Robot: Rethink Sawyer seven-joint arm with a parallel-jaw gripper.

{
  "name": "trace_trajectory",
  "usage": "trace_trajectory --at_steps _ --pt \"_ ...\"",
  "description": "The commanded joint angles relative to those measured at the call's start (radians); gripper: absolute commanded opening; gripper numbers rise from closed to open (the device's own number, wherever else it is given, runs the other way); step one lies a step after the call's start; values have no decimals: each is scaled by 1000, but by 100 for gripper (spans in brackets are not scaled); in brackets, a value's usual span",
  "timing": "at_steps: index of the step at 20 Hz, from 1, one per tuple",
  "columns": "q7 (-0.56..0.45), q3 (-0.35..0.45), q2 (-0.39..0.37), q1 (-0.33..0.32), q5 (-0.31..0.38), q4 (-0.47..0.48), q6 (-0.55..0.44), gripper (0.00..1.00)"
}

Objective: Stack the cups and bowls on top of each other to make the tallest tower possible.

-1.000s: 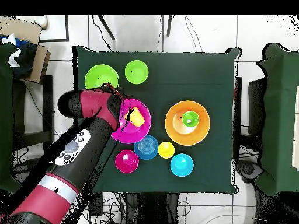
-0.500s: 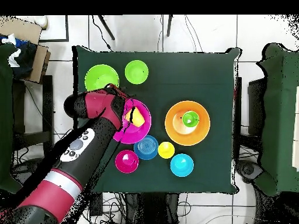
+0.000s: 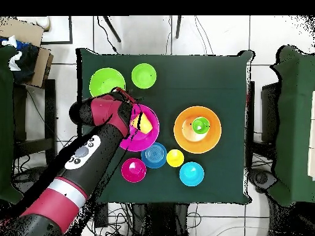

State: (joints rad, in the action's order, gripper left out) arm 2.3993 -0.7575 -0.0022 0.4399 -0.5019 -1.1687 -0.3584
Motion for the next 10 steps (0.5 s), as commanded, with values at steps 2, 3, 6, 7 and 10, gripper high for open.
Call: trace_trajectory --at_steps 2,3,6,7,10 --pt "129 124 0 -7 31 -77 46 100" --pt "129 128 -13 -3 32 -98 38 100" --pt "115 139 -64 11 42 -162 12 100" --pt "105 145 -84 13 47 -183 3 100" --pt "78 166 -147 21 55 -247 -32 100"
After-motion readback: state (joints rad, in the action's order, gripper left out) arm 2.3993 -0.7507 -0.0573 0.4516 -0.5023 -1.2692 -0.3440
